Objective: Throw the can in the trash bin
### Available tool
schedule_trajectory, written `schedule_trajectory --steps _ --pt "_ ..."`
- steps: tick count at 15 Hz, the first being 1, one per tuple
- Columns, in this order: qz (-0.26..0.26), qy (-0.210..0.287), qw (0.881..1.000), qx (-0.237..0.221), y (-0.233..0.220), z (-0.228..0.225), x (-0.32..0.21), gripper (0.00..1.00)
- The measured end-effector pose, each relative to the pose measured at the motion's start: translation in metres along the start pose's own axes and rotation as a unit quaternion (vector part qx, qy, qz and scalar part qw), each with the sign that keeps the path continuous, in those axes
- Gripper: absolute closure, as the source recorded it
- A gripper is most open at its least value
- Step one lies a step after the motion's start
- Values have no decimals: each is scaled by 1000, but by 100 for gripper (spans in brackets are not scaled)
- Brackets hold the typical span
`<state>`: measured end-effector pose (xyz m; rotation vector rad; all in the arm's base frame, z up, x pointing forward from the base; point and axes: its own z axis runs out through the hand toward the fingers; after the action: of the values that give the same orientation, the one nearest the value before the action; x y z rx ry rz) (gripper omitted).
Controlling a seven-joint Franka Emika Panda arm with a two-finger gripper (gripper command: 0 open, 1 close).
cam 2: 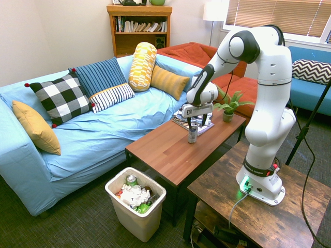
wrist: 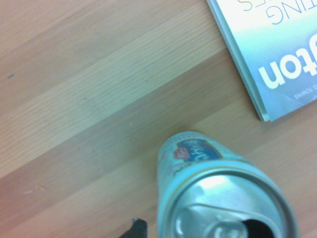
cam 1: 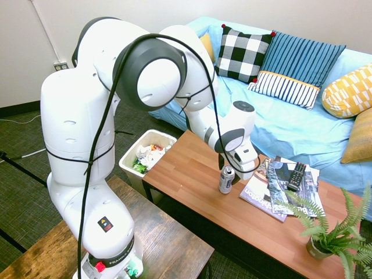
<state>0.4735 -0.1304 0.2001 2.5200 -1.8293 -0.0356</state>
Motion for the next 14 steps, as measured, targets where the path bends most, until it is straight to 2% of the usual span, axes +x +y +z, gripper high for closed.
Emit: schedule_trajectory --steps 7,8,14 --pt "-11 3 1000 -4 -14 7 -6 0" --pt "-8 3 1000 -5 -13 8 -4 100" --pt "-6 1 1000 -8 -14 12 -3 100"
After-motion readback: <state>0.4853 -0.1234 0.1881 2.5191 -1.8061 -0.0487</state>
